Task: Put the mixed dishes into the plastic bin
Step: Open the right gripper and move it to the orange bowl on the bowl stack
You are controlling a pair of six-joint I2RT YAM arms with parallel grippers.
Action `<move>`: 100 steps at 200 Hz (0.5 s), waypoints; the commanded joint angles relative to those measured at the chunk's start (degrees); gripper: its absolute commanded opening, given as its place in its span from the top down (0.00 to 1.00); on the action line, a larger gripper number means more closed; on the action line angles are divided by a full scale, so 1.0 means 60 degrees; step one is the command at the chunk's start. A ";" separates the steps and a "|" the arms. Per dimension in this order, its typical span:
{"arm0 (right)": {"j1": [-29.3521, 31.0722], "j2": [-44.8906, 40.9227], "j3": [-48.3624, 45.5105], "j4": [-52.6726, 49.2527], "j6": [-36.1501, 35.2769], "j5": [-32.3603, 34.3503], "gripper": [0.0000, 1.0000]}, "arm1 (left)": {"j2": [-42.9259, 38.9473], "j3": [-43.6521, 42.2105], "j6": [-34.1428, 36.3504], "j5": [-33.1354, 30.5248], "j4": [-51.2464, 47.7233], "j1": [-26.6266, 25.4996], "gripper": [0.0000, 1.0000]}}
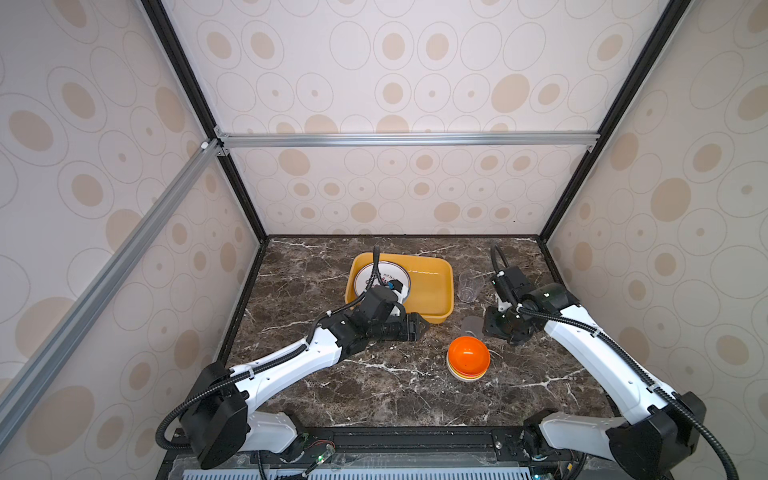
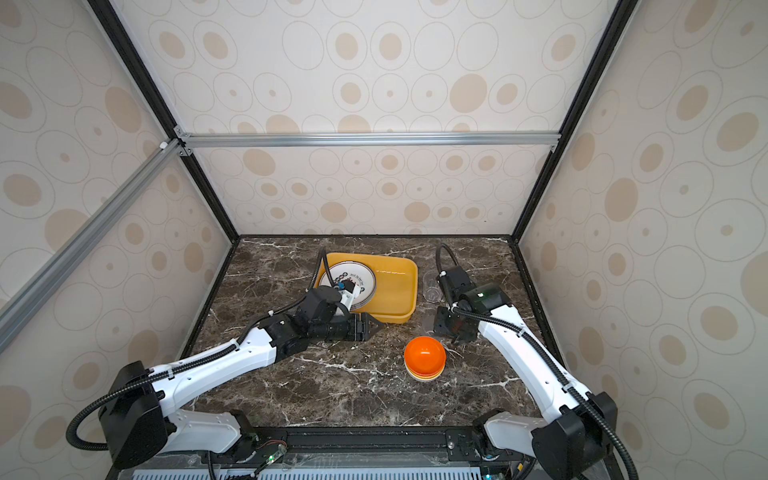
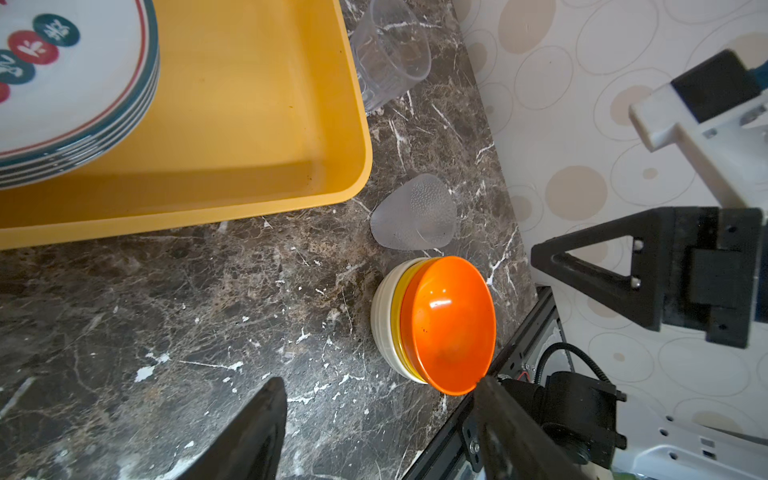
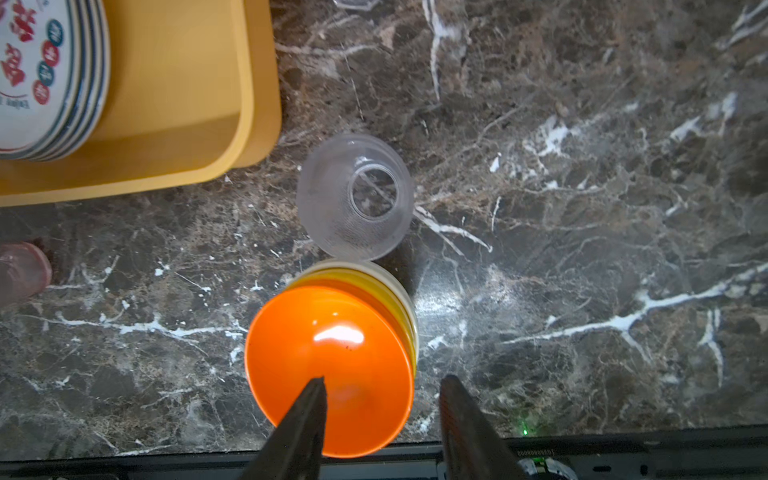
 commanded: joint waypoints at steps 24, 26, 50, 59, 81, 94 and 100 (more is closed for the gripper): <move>-0.0106 -0.0305 -0.0817 -0.0494 0.0446 -0.0307 0.59 | 0.0228 0.0600 0.0573 -0.0488 -0.0421 -0.0336 0.29; -0.0110 -0.0303 -0.0850 -0.0469 0.0450 -0.0326 0.59 | 0.0219 0.0586 0.0581 -0.0497 -0.0421 -0.0339 0.29; -0.0119 -0.0228 -0.1217 -0.0255 0.0555 -0.0617 0.63 | 0.0214 0.0511 0.0544 -0.0501 -0.0412 -0.0369 0.29; -0.0114 -0.0155 -0.1324 -0.0190 0.0573 -0.0713 0.64 | 0.0201 0.0473 0.0518 -0.0514 -0.0391 -0.0370 0.29; -0.0111 -0.0047 -0.1584 0.0008 0.0619 -0.0802 0.66 | 0.0149 0.0391 0.0475 -0.0527 -0.0335 -0.0370 0.29; -0.0115 0.0005 -0.1677 0.0133 0.0616 -0.0892 0.68 | 0.0146 0.0362 0.0457 -0.0540 -0.0319 -0.0368 0.29; -0.0108 0.0033 -0.1707 0.0171 0.0634 -0.0923 0.68 | 0.0146 0.0348 0.0442 -0.0539 -0.0319 -0.0378 0.29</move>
